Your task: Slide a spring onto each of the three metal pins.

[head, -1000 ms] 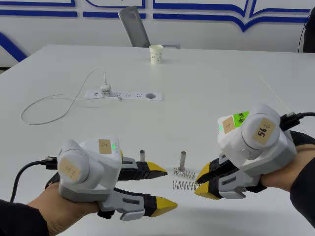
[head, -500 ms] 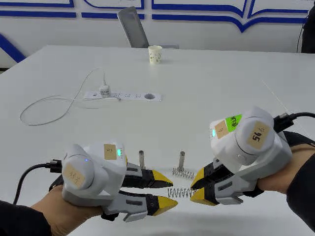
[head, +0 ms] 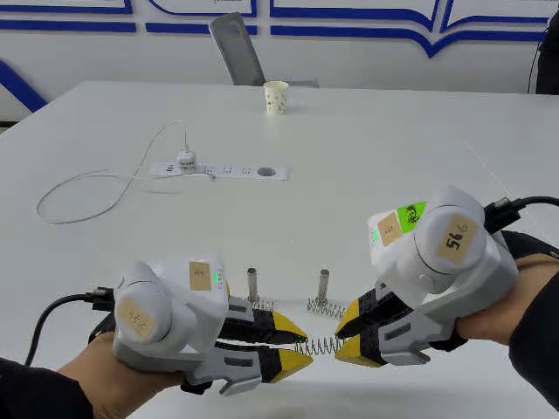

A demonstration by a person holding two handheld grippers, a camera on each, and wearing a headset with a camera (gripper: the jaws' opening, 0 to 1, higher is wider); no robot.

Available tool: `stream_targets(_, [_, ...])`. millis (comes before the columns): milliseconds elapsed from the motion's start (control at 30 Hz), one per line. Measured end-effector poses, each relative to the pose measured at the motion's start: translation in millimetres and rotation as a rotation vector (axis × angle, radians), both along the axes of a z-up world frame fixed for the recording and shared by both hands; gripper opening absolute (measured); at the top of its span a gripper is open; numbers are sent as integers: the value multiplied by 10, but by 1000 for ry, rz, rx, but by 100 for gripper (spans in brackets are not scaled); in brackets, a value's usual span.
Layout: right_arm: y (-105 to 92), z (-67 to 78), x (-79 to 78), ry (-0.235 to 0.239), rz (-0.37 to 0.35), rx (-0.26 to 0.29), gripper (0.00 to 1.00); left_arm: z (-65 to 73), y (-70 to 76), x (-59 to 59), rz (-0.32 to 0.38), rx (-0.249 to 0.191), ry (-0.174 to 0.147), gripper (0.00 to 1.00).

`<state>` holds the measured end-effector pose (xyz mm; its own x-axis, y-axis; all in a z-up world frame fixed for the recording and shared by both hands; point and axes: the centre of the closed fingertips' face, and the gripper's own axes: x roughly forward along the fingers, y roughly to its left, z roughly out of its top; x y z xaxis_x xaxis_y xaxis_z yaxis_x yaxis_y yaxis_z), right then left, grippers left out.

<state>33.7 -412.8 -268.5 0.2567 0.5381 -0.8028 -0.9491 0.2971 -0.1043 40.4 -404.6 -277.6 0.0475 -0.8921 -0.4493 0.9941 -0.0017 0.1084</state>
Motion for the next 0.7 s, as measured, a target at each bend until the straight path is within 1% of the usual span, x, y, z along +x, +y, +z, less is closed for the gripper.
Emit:
stream_targets(267, [65, 107, -6, -19, 10, 19, 11, -15, 8, -5, -1, 7, 1, 11])
stream_targets(700, [203, 269, -4, -57, 36, 37, 11, 11, -14, -41, -9, -2, 2, 11])
